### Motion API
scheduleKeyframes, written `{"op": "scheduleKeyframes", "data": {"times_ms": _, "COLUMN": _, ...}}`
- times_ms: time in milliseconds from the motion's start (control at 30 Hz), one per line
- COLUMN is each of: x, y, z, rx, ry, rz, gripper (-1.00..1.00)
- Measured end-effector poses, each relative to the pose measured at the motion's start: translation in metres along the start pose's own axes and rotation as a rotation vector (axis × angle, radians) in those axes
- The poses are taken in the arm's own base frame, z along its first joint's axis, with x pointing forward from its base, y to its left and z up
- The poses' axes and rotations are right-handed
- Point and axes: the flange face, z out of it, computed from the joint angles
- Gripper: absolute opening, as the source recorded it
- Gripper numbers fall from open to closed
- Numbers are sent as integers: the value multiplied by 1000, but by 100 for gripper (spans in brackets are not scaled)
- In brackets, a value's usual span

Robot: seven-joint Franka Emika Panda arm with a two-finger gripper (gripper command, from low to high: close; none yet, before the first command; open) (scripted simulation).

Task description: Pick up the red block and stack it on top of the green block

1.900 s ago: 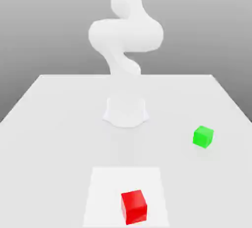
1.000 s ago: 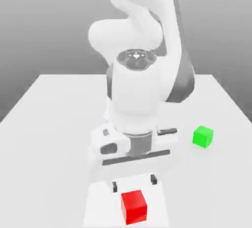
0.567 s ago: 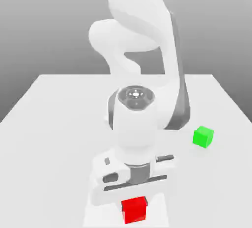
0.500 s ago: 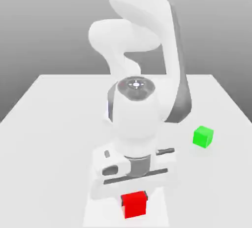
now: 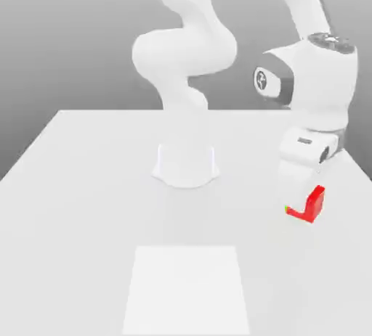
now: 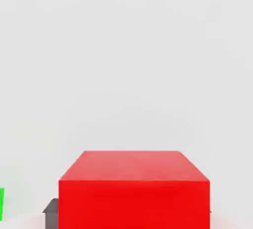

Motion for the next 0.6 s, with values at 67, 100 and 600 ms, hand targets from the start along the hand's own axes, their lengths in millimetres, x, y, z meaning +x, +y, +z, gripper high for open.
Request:
{"op": "scheduleKeyframes", "data": {"times_ms": 67, "x": -28, "y": -22, "z": -1, "rx": -6, "ry": 0, "rz": -113, "gripper": -100}}
{"op": "scheduleKeyframes", "data": {"times_ms": 100, "x": -43, "y": -31, "z": -1, "rx": -10, "ry": 1, "rz": -169, "gripper": -100}}
{"op": "scheduleKeyframes", "data": {"times_ms": 600, "x": -94, "y": -54, "z": 64, "rx": -31, "ry": 7, "rz": -370, "gripper": 100}}
